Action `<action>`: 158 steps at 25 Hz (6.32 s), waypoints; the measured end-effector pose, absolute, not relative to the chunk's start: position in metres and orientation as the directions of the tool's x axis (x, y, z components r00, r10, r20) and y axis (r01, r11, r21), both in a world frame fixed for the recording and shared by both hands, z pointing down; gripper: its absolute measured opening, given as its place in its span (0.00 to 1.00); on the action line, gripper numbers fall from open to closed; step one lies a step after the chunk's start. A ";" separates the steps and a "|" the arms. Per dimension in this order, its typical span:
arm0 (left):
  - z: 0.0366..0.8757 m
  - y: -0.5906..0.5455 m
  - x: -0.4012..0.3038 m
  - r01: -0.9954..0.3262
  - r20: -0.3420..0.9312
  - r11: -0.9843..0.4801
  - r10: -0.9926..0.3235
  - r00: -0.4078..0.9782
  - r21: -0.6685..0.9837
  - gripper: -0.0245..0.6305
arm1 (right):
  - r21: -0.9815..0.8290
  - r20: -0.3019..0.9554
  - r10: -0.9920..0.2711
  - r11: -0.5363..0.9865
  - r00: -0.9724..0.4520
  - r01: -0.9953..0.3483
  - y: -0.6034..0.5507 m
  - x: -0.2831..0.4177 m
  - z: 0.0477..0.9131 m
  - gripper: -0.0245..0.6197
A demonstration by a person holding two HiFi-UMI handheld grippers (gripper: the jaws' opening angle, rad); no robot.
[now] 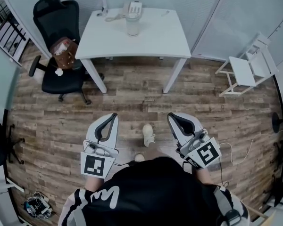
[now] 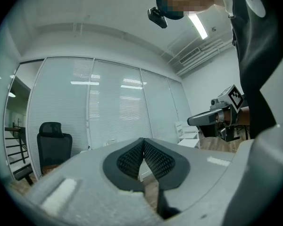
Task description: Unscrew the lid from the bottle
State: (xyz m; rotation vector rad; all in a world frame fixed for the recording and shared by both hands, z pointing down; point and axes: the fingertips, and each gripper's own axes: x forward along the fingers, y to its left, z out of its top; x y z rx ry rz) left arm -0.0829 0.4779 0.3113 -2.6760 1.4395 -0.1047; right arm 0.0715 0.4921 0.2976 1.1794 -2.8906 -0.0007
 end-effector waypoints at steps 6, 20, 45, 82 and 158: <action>0.312 0.428 -0.075 -0.826 0.011 -0.550 -0.833 0.553 -0.127 0.04 | -0.002 0.014 -0.702 0.712 -0.712 -0.702 0.442 0.081 0.298 0.04; 0.301 0.323 -0.072 -0.850 0.017 -0.506 -0.860 0.509 -0.143 0.04 | 0.018 0.011 -0.659 0.752 -0.752 -0.659 0.333 0.085 0.287 0.04; 0.319 0.206 -0.055 -0.896 0.048 -0.431 -0.902 0.429 -0.110 0.04 | -0.006 0.059 -0.573 0.819 -0.818 -0.574 0.205 0.093 0.317 0.04; 0.326 0.170 -0.053 -0.890 0.061 -0.439 -0.899 0.434 -0.128 0.04 | 0.000 0.036 -0.577 0.816 -0.816 -0.578 0.174 0.099 0.312 0.04; 0.343 -0.142 -0.117 -0.815 0.108 -0.565 -0.825 0.555 -0.128 0.04 | 0.010 0.047 -0.690 0.723 -0.722 -0.691 -0.122 0.044 0.308 0.04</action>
